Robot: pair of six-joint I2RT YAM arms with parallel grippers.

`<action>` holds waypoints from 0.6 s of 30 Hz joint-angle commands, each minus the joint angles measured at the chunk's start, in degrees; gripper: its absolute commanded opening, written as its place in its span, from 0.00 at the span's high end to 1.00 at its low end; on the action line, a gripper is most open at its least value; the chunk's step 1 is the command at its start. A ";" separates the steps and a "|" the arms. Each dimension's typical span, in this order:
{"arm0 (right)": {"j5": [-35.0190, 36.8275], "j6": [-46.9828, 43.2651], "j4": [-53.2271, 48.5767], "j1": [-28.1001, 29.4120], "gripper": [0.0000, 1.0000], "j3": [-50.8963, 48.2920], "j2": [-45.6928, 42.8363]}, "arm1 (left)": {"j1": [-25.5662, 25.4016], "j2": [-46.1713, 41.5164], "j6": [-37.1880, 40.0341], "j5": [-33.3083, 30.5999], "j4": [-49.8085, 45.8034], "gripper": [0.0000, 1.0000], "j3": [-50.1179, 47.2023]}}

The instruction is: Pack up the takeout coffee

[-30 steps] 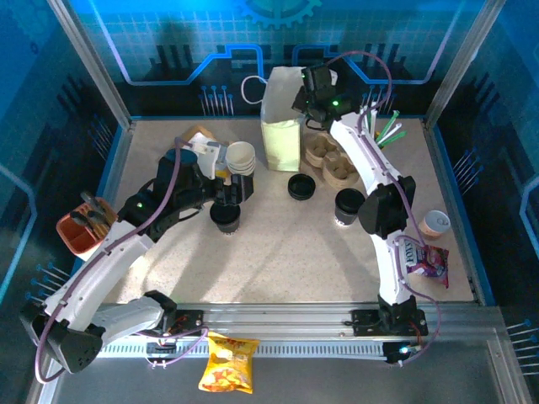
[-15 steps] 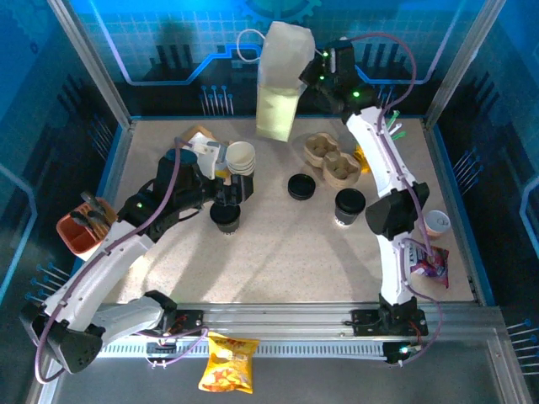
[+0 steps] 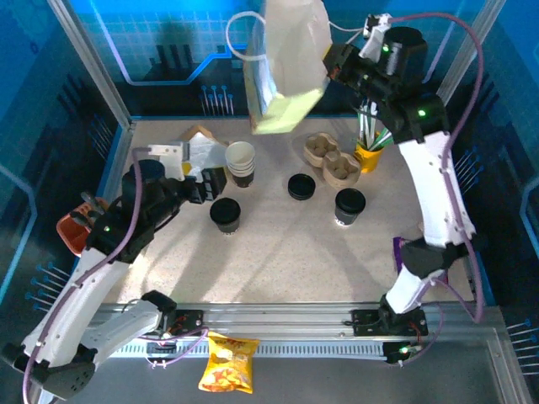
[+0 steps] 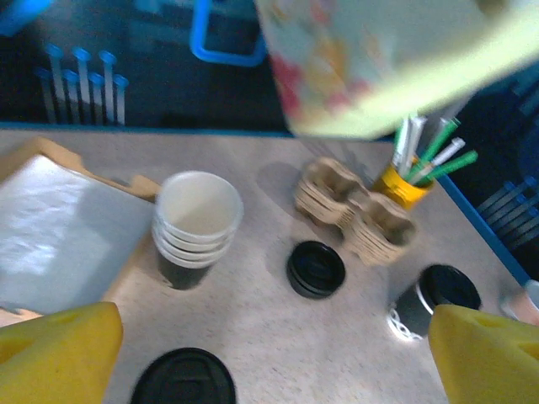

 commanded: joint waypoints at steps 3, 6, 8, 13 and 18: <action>-8.59 -2.58 -2.32 0.97 1.00 -14.28 -10.98 | 1.79 -1.66 2.34 -10.51 -3.20 0.06 3.16; -9.33 -2.80 -2.74 2.35 1.00 -23.73 -18.42 | 2.36 -2.31 2.50 -13.54 -3.64 0.05 3.85; -9.42 -2.95 -3.99 3.31 1.00 -28.67 -22.51 | 2.44 -2.65 2.76 -14.57 -3.68 0.05 3.89; -8.44 -3.19 -6.86 6.32 1.00 -40.83 -31.08 | 2.45 -2.25 2.10 -12.82 -4.08 0.05 3.68; -5.45 -4.25 -7.86 9.66 1.00 -50.05 -35.16 | 2.49 -1.98 0.52 -7.97 -3.08 0.05 2.48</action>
